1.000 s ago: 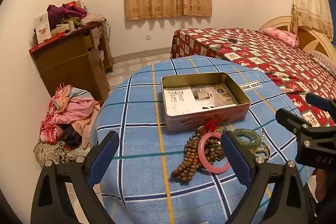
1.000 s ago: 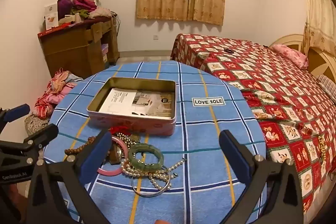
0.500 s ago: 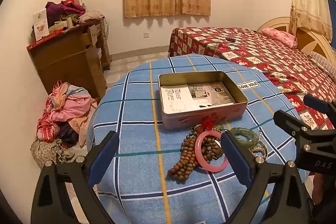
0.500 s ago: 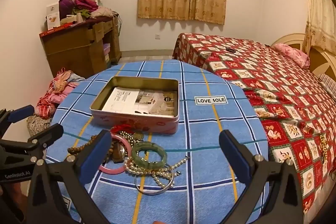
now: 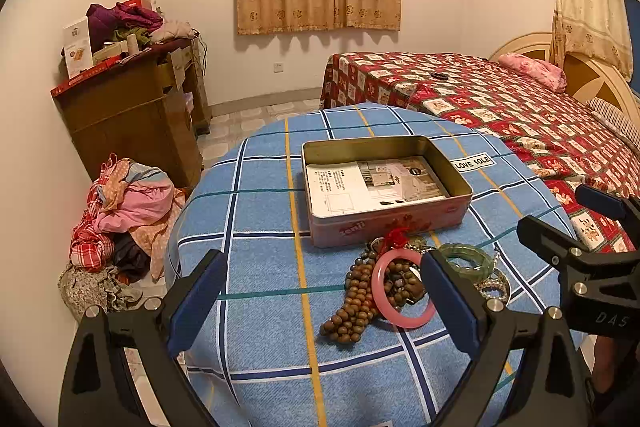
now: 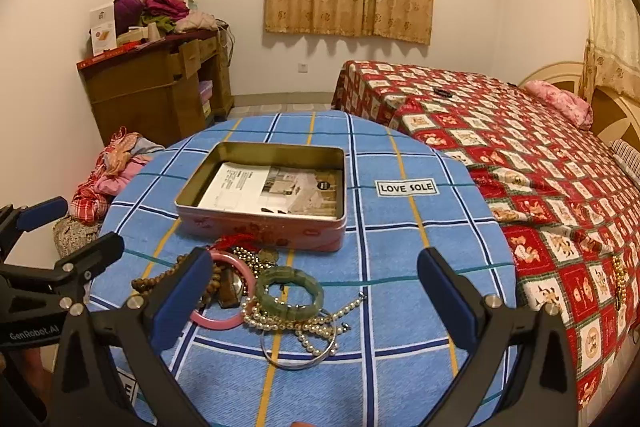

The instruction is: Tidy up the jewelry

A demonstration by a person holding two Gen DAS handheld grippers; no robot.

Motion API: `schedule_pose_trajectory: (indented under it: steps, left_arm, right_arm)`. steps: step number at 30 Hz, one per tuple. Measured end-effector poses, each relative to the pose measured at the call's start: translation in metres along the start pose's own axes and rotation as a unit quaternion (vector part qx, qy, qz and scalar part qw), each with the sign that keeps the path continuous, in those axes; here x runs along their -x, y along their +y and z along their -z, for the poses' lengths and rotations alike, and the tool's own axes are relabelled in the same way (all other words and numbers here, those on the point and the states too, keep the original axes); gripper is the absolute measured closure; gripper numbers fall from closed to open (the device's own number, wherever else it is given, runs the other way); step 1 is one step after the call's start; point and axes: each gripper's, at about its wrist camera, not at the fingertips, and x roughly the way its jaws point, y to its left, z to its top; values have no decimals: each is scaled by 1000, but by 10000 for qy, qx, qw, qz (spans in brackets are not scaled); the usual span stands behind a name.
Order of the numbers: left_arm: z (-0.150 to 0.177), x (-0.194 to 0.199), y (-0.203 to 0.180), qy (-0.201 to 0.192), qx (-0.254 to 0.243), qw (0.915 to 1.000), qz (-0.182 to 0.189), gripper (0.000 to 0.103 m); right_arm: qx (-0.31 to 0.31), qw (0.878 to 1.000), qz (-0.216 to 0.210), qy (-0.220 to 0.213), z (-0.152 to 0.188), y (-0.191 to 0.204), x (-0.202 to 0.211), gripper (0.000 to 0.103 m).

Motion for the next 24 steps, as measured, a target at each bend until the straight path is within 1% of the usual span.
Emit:
schedule_pose_trajectory:
  steps: [4, 5, 24]
  left_arm:
    - [0, 0, 2, 8, 31, 10000, -6, 6]
    - [0, 0, 3, 4, 34, 10000, -14, 6]
    - [0, -2, 6, 7, 32, 10000, -19, 6]
  right_arm:
    - [-19, 10000, 1, -3, 1, 5, 0, 0]
    - [-4, 10000, -7, -3, 0, 0, 0, 0]
    - [-16, 10000, -27, 6, 1, 0, 0, 0]
